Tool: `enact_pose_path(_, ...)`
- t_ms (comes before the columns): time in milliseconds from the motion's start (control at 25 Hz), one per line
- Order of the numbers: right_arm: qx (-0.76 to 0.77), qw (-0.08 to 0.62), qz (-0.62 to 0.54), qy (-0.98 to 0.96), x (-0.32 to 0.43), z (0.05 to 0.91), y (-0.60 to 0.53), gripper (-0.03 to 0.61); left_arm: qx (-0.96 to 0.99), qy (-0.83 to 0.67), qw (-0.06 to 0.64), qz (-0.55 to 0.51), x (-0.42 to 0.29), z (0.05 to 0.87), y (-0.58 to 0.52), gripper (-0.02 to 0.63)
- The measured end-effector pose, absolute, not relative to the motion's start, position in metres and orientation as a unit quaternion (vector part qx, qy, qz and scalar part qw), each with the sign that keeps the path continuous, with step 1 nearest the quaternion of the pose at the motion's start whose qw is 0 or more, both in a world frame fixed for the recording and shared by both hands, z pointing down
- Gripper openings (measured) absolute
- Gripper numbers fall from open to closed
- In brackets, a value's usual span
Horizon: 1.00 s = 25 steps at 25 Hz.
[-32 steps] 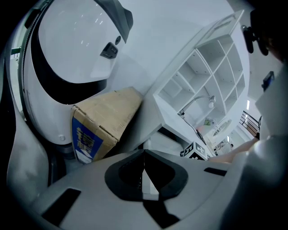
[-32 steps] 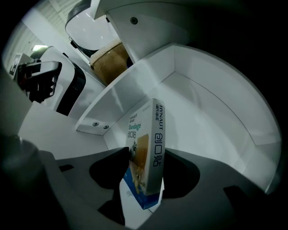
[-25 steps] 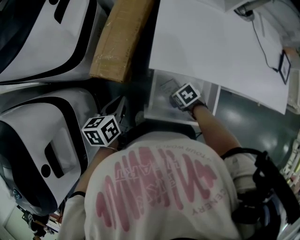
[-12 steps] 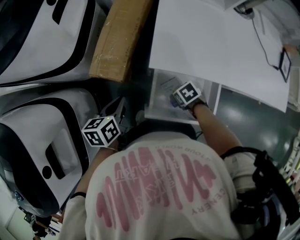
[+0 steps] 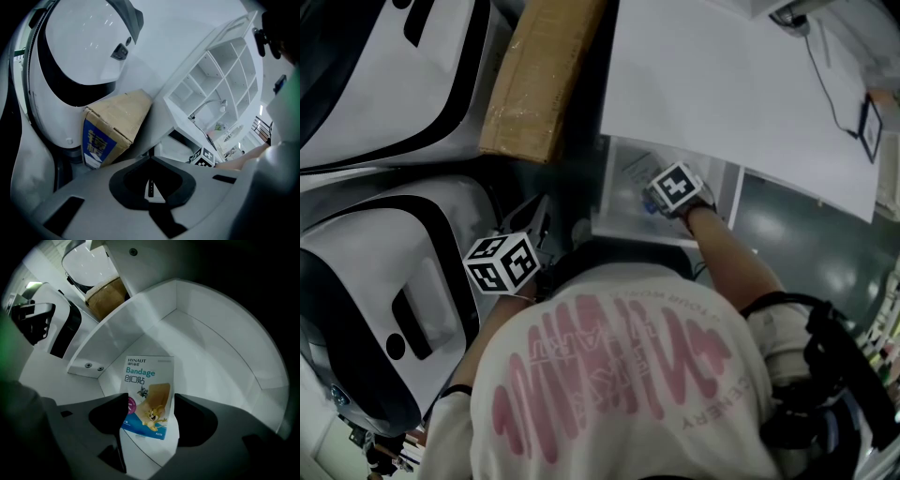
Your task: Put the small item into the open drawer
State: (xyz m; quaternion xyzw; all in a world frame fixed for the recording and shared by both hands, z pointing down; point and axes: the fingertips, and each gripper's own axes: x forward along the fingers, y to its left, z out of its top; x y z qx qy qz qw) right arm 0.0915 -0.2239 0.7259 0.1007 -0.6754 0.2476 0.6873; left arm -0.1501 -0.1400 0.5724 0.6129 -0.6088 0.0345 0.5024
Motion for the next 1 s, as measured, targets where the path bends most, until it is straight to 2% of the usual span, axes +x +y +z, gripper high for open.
enact_pose_path(160,0.104,0.667,0.23,-0.701,0.08,0.728,-0.234,0.305,0.611,-0.61,0.504,0.033,-0.153,0.573,-0.139,0.031)
enact_pose_path(320,0.103,0.687,0.251,-0.674,0.093,0.727,-0.224,0.305,0.612,-0.609,0.503,0.032,-0.152,0.572,-0.142,0.031)
enact_pose_path(1000,0.084,0.69,0.246,-0.675,0.091,0.726,-0.219,0.308,0.617,-0.607,0.5,0.037,-0.157,0.567,-0.141,0.031)
